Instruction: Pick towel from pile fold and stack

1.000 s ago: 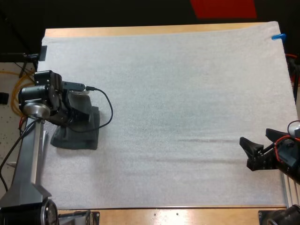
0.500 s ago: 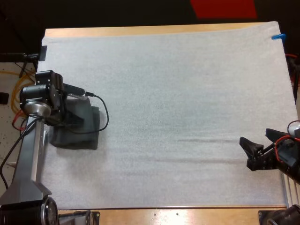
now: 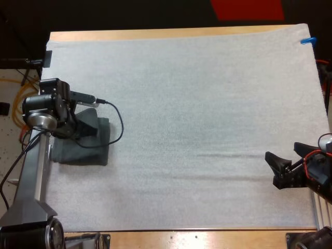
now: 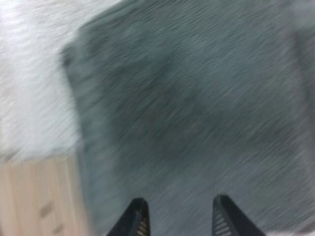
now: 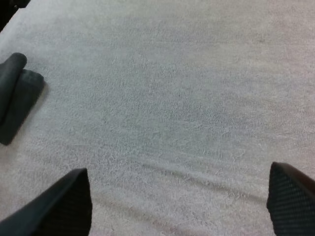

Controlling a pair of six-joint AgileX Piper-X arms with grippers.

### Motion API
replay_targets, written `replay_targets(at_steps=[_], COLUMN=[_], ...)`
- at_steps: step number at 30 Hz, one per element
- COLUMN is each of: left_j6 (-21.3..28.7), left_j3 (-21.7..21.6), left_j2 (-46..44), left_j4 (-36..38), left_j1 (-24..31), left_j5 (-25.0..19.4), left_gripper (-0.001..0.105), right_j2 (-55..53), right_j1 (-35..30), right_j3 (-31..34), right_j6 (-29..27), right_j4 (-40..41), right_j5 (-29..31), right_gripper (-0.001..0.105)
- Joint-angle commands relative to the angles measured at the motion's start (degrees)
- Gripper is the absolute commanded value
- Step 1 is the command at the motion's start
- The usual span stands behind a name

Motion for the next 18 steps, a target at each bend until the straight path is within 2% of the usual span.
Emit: replay_targets(at_steps=[1, 6, 11, 14, 18], left_j6=[-1.73, -2.41, -2.4, -2.16, -2.16], left_j3=[1.05, 7.47, 11.35, 11.51, 8.68], left_j2=[-0.19, -0.19, -0.09, -0.06, -0.48], left_j4=[-1.4, -4.78, -6.57, -6.42, -3.6], left_j1=[-0.01, -0.01, -0.01, -0.01, -0.01], left_j5=[2.48, 3.31, 5.74, 7.23, 8.51], left_gripper=[0.03, 0.03, 0.03, 0.03, 0.03], right_j2=[-0.25, -0.25, -0.25, -0.25, -0.25], right_j1=[0.06, 0.06, 0.06, 0.06, 0.06], right_j3=[-0.02, -0.02, -0.02, -0.02, -0.02], right_j6=[-0.14, -0.14, -0.14, -0.14, -0.14], right_j4=[-0.39, -0.39, -0.39, -0.39, -0.39], right_j5=[-0.04, -0.04, -0.04, -0.04, -0.04], right_gripper=[0.071, 0.071, 0.071, 0.071, 0.071])
